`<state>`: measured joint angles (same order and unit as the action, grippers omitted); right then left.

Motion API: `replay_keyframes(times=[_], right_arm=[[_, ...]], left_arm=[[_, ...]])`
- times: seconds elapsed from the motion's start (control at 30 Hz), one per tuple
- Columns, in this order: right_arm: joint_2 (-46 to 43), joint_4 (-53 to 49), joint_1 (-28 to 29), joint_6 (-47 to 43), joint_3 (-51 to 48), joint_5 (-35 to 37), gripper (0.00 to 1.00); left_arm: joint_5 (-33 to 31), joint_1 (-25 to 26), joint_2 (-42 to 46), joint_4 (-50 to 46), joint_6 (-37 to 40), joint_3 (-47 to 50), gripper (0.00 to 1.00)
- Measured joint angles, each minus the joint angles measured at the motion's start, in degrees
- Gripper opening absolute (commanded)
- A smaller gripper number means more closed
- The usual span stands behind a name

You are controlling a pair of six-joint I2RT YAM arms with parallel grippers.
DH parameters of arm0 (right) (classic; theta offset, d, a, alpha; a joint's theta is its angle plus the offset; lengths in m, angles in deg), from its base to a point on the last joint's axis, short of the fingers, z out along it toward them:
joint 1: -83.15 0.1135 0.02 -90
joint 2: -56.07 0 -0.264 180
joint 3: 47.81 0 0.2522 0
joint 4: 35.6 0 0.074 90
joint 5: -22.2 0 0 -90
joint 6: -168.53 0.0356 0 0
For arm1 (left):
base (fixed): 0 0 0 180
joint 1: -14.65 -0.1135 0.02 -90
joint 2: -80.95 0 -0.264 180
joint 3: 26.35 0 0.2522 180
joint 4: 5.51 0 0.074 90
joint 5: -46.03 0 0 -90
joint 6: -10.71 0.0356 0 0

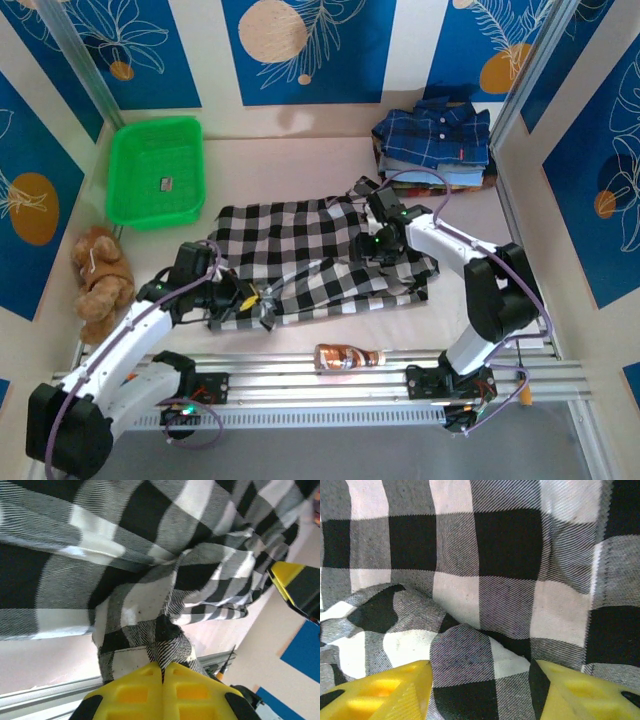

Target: Fold and stack the long sleeve shirts

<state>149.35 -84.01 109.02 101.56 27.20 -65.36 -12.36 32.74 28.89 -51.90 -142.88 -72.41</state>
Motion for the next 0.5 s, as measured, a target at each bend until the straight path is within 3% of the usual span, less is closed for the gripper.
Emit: replay_keyframes(times=[0.27, 0.5], right_arm=[[1.2, 0.7, 2.9, 0.1, -2.4, 1.1, 0.53], [4.2, 0.8, 3.4, 0.6, -3.5, 2.1, 0.5]], left_arm=[[0.0, -5.1, -1.9, -8.3, 10.0, -4.2, 0.0], [-0.8, -7.6, -9.9, -13.6, 18.8, -8.7, 0.0]])
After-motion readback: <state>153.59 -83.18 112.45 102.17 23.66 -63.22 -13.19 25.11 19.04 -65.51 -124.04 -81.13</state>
